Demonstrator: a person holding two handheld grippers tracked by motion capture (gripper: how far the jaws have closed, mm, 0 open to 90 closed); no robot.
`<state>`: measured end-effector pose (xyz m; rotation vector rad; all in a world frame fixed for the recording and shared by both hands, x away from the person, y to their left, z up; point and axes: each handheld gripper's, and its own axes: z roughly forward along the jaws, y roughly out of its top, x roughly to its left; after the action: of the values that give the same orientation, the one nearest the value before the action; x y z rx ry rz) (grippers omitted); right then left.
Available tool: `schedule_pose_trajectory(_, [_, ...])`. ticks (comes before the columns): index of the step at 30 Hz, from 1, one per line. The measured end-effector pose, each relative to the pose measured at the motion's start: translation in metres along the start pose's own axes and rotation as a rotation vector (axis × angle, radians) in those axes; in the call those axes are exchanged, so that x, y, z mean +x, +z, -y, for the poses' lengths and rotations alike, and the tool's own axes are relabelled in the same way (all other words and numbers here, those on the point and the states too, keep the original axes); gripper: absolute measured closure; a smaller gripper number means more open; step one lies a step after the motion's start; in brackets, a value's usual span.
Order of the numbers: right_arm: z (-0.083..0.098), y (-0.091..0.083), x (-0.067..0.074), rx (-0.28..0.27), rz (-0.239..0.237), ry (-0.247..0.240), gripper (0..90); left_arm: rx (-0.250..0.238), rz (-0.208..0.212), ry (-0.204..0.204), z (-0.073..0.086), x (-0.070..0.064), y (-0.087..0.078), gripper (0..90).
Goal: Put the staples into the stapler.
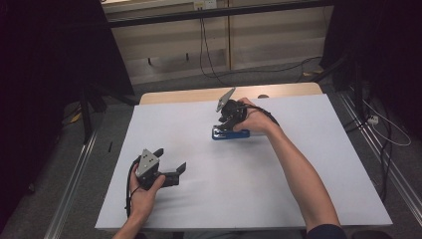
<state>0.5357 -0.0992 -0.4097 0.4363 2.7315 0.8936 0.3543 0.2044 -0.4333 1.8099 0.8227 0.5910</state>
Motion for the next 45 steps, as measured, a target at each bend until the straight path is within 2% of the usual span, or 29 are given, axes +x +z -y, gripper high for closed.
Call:
schedule_pose_trajectory(10, [0.014,-0.003,0.001,-0.032,0.034,0.120,36.1,0.000,0.003,-0.001,0.000,-0.001,0.001,4.2])
schedule_pose_trajectory(13, [0.018,-0.004,0.003,-0.066,0.051,0.159,30.8,0.000,0.002,0.004,0.000,0.000,0.001,4.2])
schedule_pose_trajectory(15, [0.020,-0.006,0.004,-0.081,0.063,0.189,22.9,0.004,0.001,0.003,0.000,0.000,0.001,4.2])
schedule_pose_trajectory(17, [0.021,-0.008,0.006,-0.094,0.073,0.221,18.9,0.005,0.003,0.002,0.000,0.000,0.002,4.2])
schedule_pose_trajectory(20, [0.024,-0.012,0.007,-0.117,0.095,0.246,13.8,0.008,0.002,0.004,0.000,0.000,0.002,4.2])
schedule_pose_trajectory(26, [0.031,-0.018,0.011,-0.160,0.130,0.305,10.3,0.010,0.004,0.005,0.000,-0.001,0.002,4.2])
schedule_pose_trajectory(30, [0.034,-0.021,0.013,-0.185,0.136,0.334,6.9,0.010,0.004,0.004,0.001,-0.001,0.002,4.2])
schedule_pose_trajectory(32, [0.035,-0.022,0.014,-0.180,0.149,0.342,8.2,0.010,0.003,0.005,0.000,0.000,0.002,4.2])
schedule_pose_trajectory(34, [0.036,-0.022,0.016,-0.183,0.174,0.340,5.1,0.007,0.000,0.000,0.001,0.000,0.003,4.2])
schedule_pose_trajectory(45, [0.045,-0.036,0.020,-0.247,0.230,0.418,6.2,0.010,0.005,0.008,0.000,0.000,0.006,4.2])
